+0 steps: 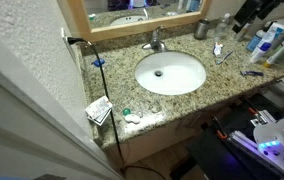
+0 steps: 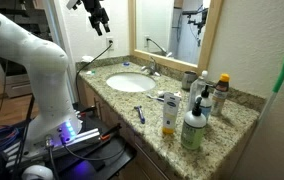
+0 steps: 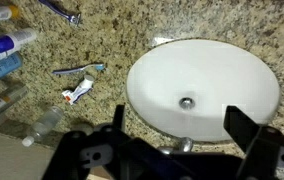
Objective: Place the blue and white pump bottle on the right side of the faucet, place the green and white pump bottle on the left side of the faucet, put the toothbrush in the silver cup, place the toothpaste next to the silver cup
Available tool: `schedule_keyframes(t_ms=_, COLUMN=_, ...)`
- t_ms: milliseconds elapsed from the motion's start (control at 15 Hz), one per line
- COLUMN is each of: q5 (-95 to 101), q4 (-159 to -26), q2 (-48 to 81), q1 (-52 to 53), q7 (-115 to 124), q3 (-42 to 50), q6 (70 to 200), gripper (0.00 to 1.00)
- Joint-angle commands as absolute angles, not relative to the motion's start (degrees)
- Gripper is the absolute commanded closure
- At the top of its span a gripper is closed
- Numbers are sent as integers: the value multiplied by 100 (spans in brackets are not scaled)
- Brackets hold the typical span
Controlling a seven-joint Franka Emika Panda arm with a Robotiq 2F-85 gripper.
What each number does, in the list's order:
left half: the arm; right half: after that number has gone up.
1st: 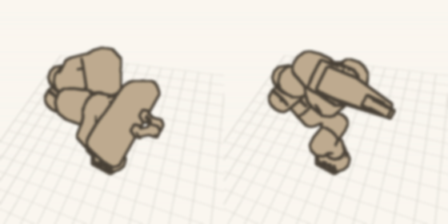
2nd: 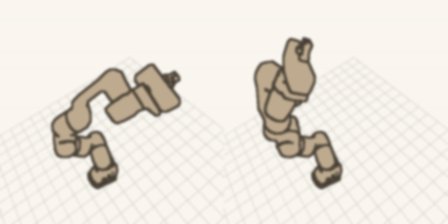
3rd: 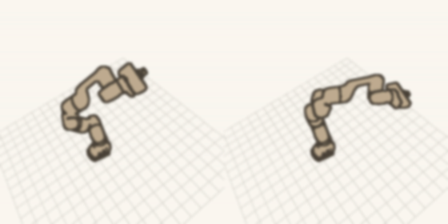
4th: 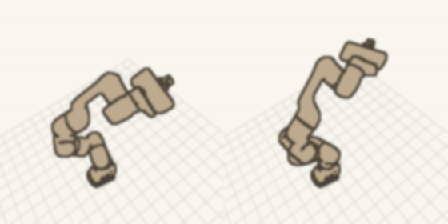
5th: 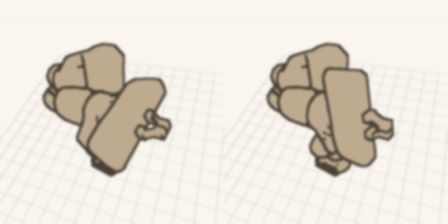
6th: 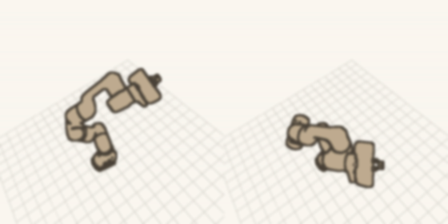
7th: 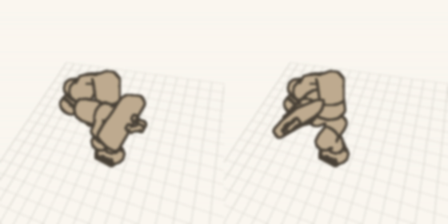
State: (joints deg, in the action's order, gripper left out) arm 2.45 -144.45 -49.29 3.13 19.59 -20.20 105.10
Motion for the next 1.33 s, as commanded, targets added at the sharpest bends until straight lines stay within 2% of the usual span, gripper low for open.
schedule_keyframes(t_ms=0, q5=311, q4=-14429, q2=-4896, q1=406, q7=2020, q3=-1954, q6=10494, gripper=0)
schedule_keyframes(t_ms=533, q5=413, q4=-13538, q2=-4716, q1=-920, q7=2018, q3=171, q6=10348, gripper=0)
schedule_keyframes(t_ms=600, q5=409, q4=-13895, q2=-4915, q1=-730, q7=2080, q3=-197, q6=10532, gripper=0)
schedule_keyframes(t_ms=733, q5=395, q4=-13702, q2=-4888, q1=-945, q7=1953, q3=164, q6=10498, gripper=0)
schedule_keyframes(t_ms=867, q5=453, q4=-13756, q2=-4831, q1=-1025, q7=2098, q3=119, q6=10687, gripper=0)
schedule_keyframes(t_ms=1267, q5=356, q4=-12738, q2=-3147, q1=-1851, q7=2900, q3=823, q6=11256, gripper=0)
